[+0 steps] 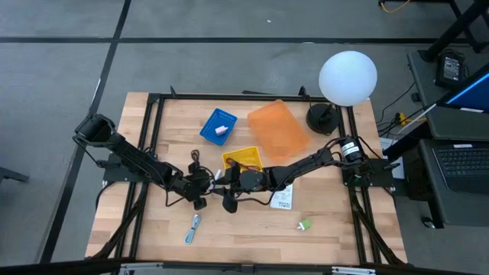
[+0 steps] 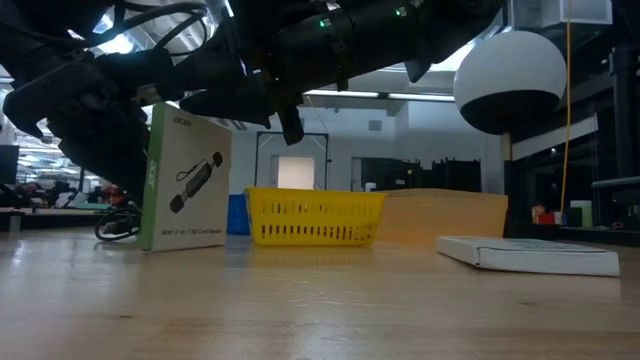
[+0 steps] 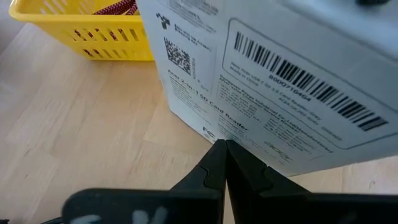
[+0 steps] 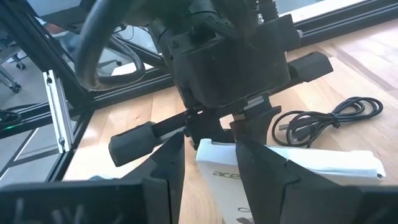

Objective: Pick and place items into bin
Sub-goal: Put the white card reader box into the orange bin

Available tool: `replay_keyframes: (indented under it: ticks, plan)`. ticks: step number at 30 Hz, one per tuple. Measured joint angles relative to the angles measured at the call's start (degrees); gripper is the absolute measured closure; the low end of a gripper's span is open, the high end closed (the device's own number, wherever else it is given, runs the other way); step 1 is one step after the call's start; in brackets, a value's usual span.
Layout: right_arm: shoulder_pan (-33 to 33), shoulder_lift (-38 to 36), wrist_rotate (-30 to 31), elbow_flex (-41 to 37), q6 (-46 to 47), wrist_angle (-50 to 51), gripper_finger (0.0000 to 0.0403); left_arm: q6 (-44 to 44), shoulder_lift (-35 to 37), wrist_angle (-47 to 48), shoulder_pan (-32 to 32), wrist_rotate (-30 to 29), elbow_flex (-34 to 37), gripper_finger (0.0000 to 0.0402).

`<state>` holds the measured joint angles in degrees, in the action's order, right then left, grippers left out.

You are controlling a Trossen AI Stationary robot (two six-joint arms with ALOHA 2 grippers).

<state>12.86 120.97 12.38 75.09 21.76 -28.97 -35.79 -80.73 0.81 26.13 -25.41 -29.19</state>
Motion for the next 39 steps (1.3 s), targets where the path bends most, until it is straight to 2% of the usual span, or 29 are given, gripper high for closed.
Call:
replay_keyframes:
  ticks: [39]
  plan:
    - [-0.29, 0.00, 0.00, 0.04, -2.50, -0.75, 0.0276, 1.55, 0.00, -0.60, 0.00, 1.09, 0.00, 0.0398]
